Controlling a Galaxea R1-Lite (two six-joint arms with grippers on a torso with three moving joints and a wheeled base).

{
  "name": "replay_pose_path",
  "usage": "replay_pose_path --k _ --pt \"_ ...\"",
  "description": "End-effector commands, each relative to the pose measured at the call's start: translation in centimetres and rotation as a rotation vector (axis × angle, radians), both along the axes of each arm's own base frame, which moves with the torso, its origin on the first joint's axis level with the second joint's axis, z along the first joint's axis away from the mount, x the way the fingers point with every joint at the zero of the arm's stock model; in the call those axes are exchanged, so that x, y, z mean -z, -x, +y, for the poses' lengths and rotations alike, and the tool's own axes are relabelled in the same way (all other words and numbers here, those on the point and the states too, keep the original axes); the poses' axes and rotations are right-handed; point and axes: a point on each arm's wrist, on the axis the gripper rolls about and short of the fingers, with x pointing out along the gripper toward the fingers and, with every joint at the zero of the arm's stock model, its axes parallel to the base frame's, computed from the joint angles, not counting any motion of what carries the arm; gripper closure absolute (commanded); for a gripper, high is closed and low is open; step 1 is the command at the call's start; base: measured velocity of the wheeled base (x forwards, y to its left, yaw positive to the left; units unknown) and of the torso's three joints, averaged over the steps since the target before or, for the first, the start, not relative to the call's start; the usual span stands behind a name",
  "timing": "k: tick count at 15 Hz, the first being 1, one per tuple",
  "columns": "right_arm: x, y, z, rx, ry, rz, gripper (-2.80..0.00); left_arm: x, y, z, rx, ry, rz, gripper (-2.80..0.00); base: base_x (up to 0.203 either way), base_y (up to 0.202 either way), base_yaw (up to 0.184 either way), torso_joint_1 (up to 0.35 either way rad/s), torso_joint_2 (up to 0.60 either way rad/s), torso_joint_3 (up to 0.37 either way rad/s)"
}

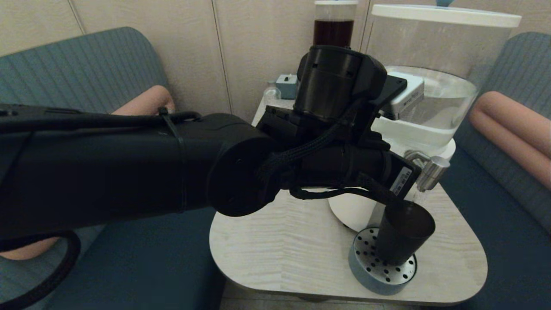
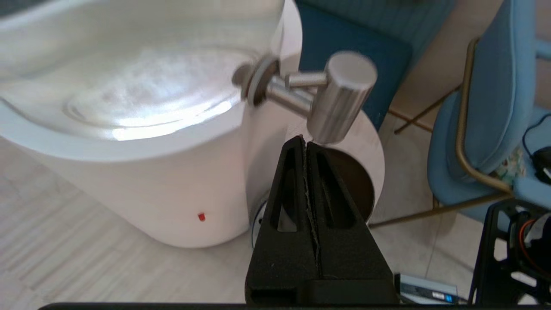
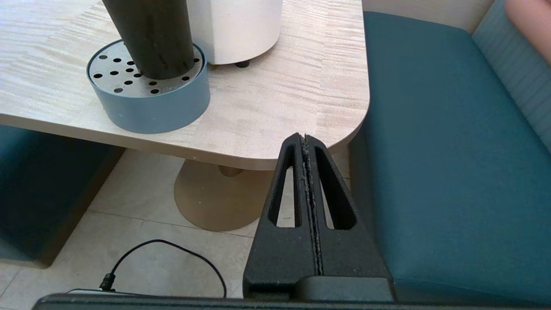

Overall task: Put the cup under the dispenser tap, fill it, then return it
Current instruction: Turn off the faucet

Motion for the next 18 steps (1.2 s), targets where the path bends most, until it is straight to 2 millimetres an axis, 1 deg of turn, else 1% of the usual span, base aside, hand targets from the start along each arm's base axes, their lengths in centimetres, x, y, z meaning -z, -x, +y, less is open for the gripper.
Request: replay_pose_path --k 1,5,18 --pt "0.0 0.0 0.0 -0.001 0.001 -0.002 0.00 -0.4 0.1 0.1 0.002 0.019 -0.012 0.00 0.000 0.000 0.000 0.000 0.00 0.000" --pt "0.0 0.0 0.0 -0.001 0.001 0.000 0.00 -0.2 -0.1 -0.1 0.009 0.019 -0.012 0.00 0.000 0.000 0.000 0.000 0.00 0.000" --pt "0.0 0.0 0.0 -0.001 0.001 -0.001 0.00 0.1 -0.9 -2.3 0.024 0.055 -0.039 0.00 0.000 0.000 0.000 0.000 0.00 0.000"
